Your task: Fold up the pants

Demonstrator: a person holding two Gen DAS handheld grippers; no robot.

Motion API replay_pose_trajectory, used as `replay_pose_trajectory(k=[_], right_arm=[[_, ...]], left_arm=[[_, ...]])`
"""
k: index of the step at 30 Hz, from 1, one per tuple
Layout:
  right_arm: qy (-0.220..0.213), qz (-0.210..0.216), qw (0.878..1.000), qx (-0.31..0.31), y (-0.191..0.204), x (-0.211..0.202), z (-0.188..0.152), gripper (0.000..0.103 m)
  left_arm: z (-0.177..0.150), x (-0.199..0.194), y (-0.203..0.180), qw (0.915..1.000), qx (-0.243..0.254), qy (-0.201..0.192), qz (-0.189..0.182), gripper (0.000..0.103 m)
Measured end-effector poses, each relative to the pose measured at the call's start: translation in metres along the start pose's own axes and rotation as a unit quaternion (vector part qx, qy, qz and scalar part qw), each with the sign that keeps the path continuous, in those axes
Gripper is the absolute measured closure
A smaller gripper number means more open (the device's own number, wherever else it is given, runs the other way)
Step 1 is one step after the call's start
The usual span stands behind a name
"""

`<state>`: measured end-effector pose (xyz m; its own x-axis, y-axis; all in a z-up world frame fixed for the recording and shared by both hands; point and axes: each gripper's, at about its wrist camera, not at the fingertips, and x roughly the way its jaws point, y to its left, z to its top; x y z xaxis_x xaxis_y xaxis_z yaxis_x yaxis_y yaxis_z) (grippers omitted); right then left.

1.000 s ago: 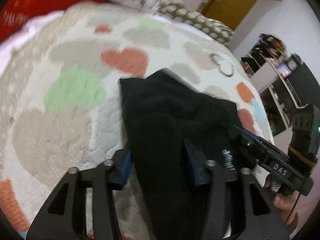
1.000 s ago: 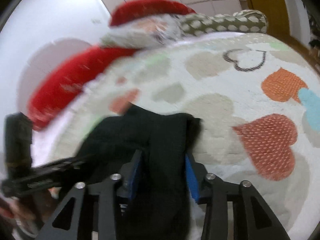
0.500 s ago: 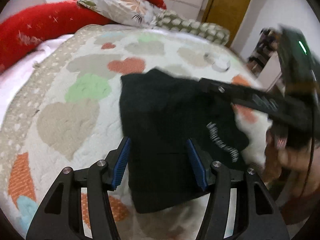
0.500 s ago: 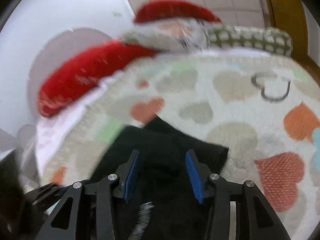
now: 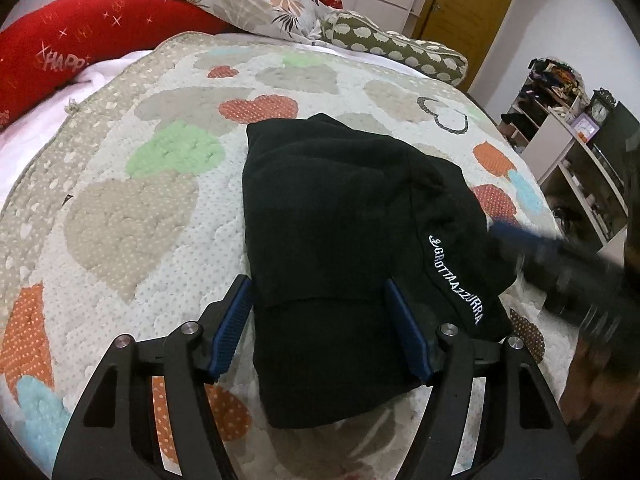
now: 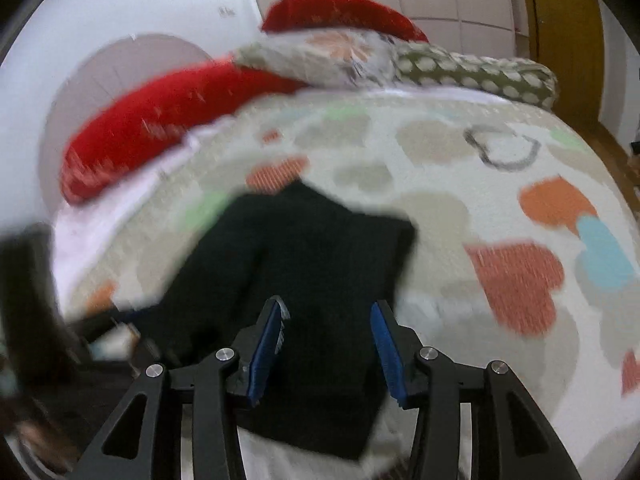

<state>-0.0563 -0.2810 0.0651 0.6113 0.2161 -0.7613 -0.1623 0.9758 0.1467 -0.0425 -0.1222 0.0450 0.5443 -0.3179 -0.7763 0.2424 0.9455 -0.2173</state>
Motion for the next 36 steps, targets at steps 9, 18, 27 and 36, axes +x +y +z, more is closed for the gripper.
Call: replay_pose_trajectory(k=[9, 18, 27, 36], right_arm=[[-0.036, -0.012, 0.999, -0.003, 0.003, -0.021, -0.008, 0.053], [-0.096, -0.009, 0.995, -0.001, 0.026, -0.064, -0.008, 0.050], [-0.109, -0.002, 0.994, -0.001, 0.038, -0.082, -0.015, 0.045], [-0.112, 0.000, 0.994, -0.007, 0.046, -0.089, -0.020, 0.043]], left_arm=[[-0.004, -0.023, -0.009, 0.9991, 0.011, -0.026, 0.032, 0.034], [-0.010, -0.065, -0.013, 0.9927, 0.016, -0.087, 0.082, 0.034], [-0.019, -0.091, -0.009, 0.9895, 0.010, -0.111, 0.092, 0.034], [-0.025, -0.105, -0.007, 0.9863, 0.013, -0.128, 0.103, 0.034]])
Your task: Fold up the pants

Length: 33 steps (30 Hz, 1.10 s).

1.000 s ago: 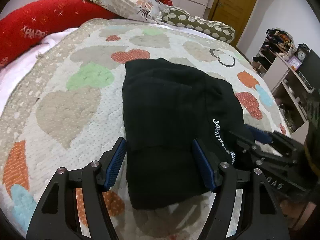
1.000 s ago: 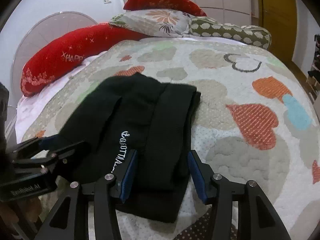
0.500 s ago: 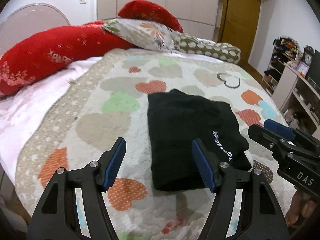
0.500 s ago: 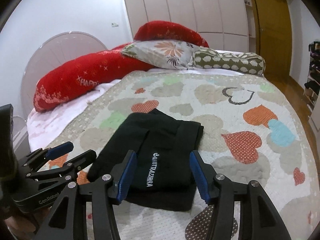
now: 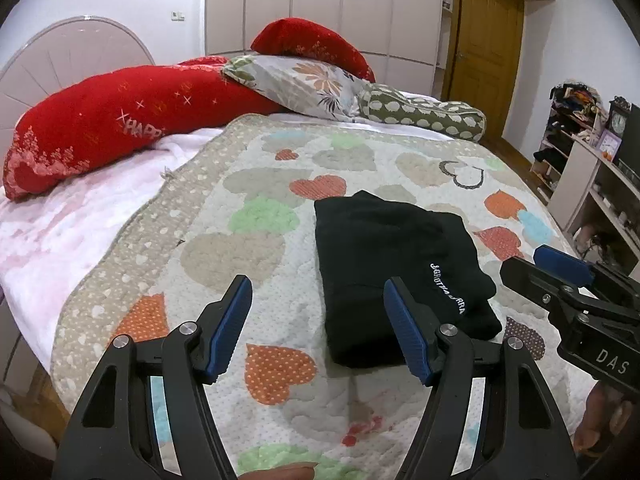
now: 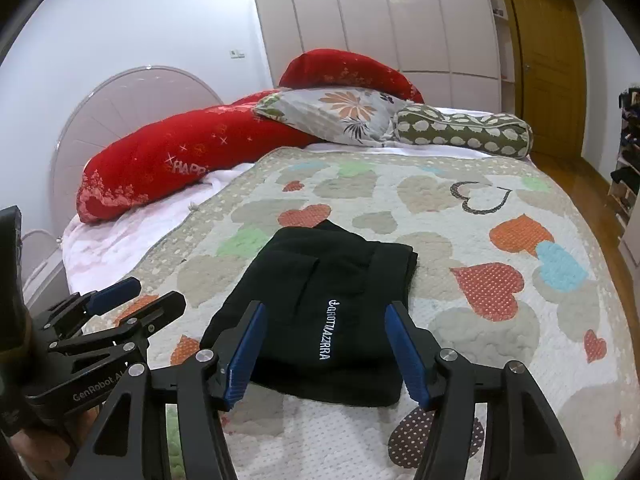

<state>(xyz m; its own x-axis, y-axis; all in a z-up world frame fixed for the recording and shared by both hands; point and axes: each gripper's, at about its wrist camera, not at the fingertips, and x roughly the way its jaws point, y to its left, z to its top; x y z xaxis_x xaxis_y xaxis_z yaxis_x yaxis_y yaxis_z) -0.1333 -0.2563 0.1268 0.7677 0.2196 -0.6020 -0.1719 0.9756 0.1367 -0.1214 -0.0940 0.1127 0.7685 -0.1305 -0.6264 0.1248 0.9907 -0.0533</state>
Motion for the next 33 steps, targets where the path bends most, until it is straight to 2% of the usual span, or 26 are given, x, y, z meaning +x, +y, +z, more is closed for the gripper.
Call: replay_pose_trajectory(k=[33], right_arm=[[0.024, 0.002, 1.000, -0.010, 0.007, 0.012, -0.005, 0.042]], left_arm=[[-0.001, 0.001, 0.005, 1.0000, -0.002, 0.004, 0.000, 0.034]])
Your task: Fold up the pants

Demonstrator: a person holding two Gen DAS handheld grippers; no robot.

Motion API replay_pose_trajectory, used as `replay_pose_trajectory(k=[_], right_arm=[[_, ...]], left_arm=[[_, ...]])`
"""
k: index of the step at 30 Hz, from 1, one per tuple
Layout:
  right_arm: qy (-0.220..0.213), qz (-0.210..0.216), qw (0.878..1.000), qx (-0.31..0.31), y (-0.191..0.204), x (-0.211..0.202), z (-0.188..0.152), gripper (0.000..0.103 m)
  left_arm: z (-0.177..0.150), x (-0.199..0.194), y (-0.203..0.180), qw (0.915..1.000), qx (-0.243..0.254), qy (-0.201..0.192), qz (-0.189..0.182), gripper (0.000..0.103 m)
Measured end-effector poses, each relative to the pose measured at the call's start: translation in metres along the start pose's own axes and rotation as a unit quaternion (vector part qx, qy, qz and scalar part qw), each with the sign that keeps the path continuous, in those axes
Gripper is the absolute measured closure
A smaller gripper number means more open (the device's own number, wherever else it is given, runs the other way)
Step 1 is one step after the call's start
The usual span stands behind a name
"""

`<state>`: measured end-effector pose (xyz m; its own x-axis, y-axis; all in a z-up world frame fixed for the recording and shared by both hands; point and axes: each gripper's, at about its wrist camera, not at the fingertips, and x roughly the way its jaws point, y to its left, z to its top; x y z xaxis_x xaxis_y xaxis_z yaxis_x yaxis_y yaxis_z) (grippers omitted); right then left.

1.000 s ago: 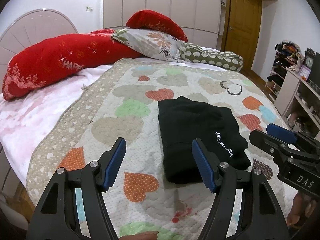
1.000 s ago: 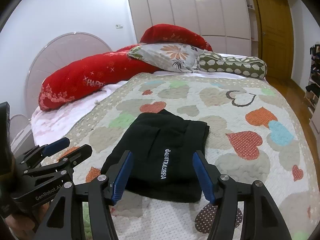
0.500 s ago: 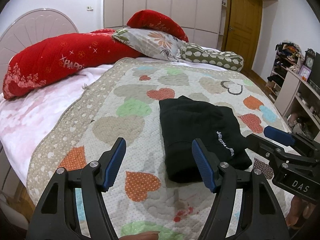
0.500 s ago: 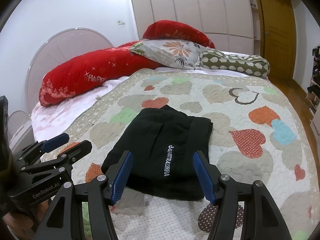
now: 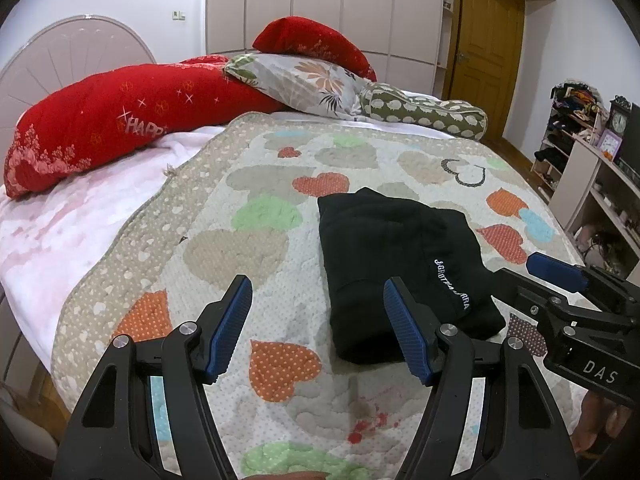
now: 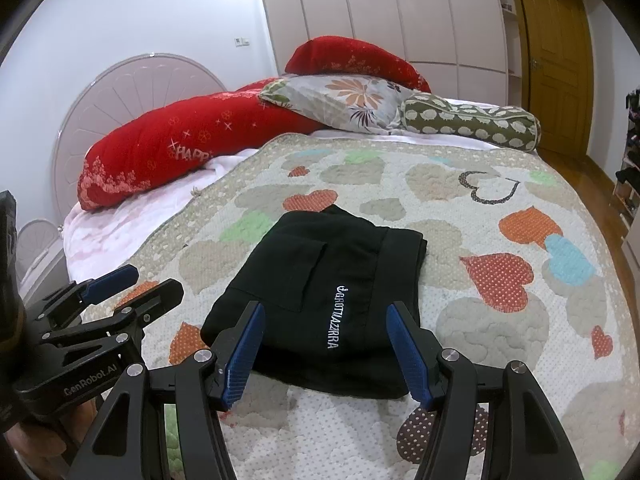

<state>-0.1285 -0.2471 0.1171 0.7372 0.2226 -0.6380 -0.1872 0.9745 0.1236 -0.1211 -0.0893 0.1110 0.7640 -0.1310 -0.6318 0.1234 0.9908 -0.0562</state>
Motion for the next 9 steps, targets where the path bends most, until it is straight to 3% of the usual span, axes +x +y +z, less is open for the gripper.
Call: replay_pose_trajectory(k=[9], right_arm=[[-0.001, -0.002, 1.000, 0.000, -0.0006, 0.0015, -0.0007, 0.042]], left_arm=[[-0.0034, 0.0038, -0.0005, 0.9999, -0.002, 0.003, -0.012, 0.034]])
